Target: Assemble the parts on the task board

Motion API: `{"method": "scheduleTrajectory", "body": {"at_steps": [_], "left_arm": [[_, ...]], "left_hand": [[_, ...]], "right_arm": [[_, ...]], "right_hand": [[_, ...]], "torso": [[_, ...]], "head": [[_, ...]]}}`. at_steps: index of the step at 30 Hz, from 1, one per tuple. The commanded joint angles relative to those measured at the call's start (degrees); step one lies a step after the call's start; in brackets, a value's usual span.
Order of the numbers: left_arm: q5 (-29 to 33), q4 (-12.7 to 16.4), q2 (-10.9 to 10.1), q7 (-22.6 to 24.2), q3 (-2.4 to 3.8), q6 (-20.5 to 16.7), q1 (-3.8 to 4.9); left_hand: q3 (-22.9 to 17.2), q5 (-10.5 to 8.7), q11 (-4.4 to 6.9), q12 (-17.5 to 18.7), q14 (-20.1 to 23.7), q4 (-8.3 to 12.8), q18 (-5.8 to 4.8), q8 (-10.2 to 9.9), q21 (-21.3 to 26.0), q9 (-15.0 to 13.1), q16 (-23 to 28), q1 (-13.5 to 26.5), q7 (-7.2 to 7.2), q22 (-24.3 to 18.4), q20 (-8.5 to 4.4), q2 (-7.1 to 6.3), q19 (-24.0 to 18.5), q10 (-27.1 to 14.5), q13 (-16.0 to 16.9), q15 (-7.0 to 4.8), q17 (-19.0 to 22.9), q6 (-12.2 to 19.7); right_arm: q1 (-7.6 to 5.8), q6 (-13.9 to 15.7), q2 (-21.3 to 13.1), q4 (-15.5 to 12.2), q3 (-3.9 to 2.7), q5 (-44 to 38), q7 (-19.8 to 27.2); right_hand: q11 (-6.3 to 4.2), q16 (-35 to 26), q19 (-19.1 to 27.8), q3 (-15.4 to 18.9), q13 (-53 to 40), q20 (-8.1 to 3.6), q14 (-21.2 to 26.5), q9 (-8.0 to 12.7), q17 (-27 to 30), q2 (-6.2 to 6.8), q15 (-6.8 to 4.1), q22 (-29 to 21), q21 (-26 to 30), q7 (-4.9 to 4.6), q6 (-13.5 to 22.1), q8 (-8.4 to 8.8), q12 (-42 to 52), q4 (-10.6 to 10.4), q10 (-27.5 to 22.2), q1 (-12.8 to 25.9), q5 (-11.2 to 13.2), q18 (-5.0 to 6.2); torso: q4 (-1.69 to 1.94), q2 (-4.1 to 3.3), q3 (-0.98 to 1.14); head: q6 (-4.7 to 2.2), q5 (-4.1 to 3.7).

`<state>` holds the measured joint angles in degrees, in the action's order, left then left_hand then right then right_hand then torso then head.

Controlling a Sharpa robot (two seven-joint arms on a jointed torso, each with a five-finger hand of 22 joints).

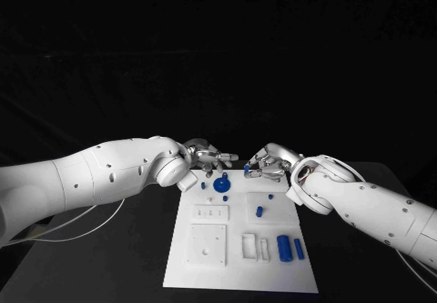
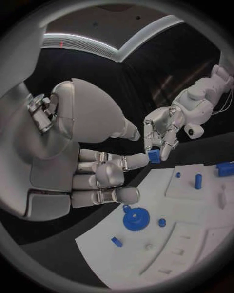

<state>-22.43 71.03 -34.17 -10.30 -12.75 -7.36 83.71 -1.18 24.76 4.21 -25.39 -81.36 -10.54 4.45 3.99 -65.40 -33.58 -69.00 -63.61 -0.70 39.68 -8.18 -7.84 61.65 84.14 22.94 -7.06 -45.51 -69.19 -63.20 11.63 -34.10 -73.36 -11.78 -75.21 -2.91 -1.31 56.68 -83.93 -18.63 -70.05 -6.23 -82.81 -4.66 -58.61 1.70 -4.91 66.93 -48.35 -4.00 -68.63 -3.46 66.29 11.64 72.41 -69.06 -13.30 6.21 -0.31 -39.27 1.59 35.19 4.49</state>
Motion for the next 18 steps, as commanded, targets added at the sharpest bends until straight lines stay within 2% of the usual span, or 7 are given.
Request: {"method": "scheduleTrajectory", "body": {"at_steps": [1,3,5,14,18], "left_arm": [[-1.9,0.2,0.5,-4.1,0.02,2.2,0.09],[-2.0,0.3,0.7,-4.9,0.01,2.9,0.09],[-2.0,0.4,0.9,-5.4,0.01,3.3,0.09],[-2.6,0.1,2.0,-7.6,0.01,4.9,0.1],[-2.7,0.0,2.4,-8.2,0.01,5.1,0.1]], "left_hand": [[0.0,-0.95,-0.1,0.3,0.4,-0.5,-0.23,-0.3,0.3,0.2,0.2,0.2,-0.05,0.2,0.07,-0.62,0.2,2.3,0.1,-0.08,0.1,0.3],[0.0,-1.31,-0.15,0.5,0.4,-0.6,-0.21,-0.3,0.5,0.5,0.2,0.2,-0.15,0.4,0.11,-0.65,0.3,2.3,0.2,-0.05,0.2,0.6],[0.0,-1.38,-0.15,0.6,0.4,-0.6,-0.2,-0.3,0.6,0.6,0.2,0.1,-0.16,0.5,0.12,-0.67,0.3,2.3,0.3,-0.03,0.3,0.6],[0.0,-2.56,-0.29,1.4,0.6,-0.3,-0.24,-0.3,1.6,1.6,0.4,0.0,-0.32,1.7,0.24,-0.67,0.5,2.3,0.6,0.08,0.7,0.8],[-0.1,-2.65,-0.32,1.6,0.7,-0.3,-0.27,-0.3,1.8,1.8,0.5,-0.1,-0.34,1.9,0.26,-0.49,0.4,2.3,0.7,0.11,0.8,0.8]], "right_arm": [[-0.16,-2.0,0.5,0.0,0.02,-1.7,-1.6],[-0.25,-2.5,0.8,0.1,0.07,-1.5,-1.8],[-0.32,-2.8,1.2,0.2,0.13,-1.5,-1.9],[-0.58,-4.3,2.3,0.3,0.39,-1.5,-2.2],[-0.65,-4.9,2.6,0.2,0.51,-1.6,-2.2]], "right_hand": [[0.19,-0.2,-3.2,0.0,-0.1,-0.07,-0.1,-1.3,0.0,0.53,-0.29,-0.1,0.2,0.25,0.2,-0.17,0.0,-0.6,0.2,-0.2,-0.4,0.71],[0.23,-0.3,-3.2,-0.1,-0.1,-0.07,-0.1,-1.3,0.0,0.69,-0.31,-0.1,0.2,0.24,0.2,-0.17,0.0,-0.6,0.2,-0.3,-0.7,0.69],[0.25,-0.3,-3.2,-0.1,-0.1,-0.08,-0.1,-1.3,0.0,0.75,-0.31,-0.1,0.2,0.21,0.2,-0.16,0.0,-0.6,0.2,-0.3,-0.7,0.68],[0.25,-0.3,-3.2,0.1,-0.1,-0.07,-0.1,-1.2,0.0,0.73,-0.29,-0.2,0.3,0.23,0.3,-0.16,-0.1,-0.9,0.1,-0.1,-0.6,0.69],[0.25,-0.3,-3.2,0.2,-0.1,-0.07,-0.1,-1.2,0.0,0.72,-0.29,-0.3,0.4,0.23,0.3,-0.17,0.0,-0.9,0.1,-0.2,-0.5,0.7]], "torso": [[0.06,-0.07,-0.04],[-0.01,-0.12,-0.06],[-0.01,-0.1,-0.07],[-0.07,-0.21,-0.03],[-0.15,-0.18,-0.08]], "head": [[0.23,-0.19],[0.25,-0.17],[-0.13,-0.08],[-0.48,-0.18],[-0.58,-0.16]]}}
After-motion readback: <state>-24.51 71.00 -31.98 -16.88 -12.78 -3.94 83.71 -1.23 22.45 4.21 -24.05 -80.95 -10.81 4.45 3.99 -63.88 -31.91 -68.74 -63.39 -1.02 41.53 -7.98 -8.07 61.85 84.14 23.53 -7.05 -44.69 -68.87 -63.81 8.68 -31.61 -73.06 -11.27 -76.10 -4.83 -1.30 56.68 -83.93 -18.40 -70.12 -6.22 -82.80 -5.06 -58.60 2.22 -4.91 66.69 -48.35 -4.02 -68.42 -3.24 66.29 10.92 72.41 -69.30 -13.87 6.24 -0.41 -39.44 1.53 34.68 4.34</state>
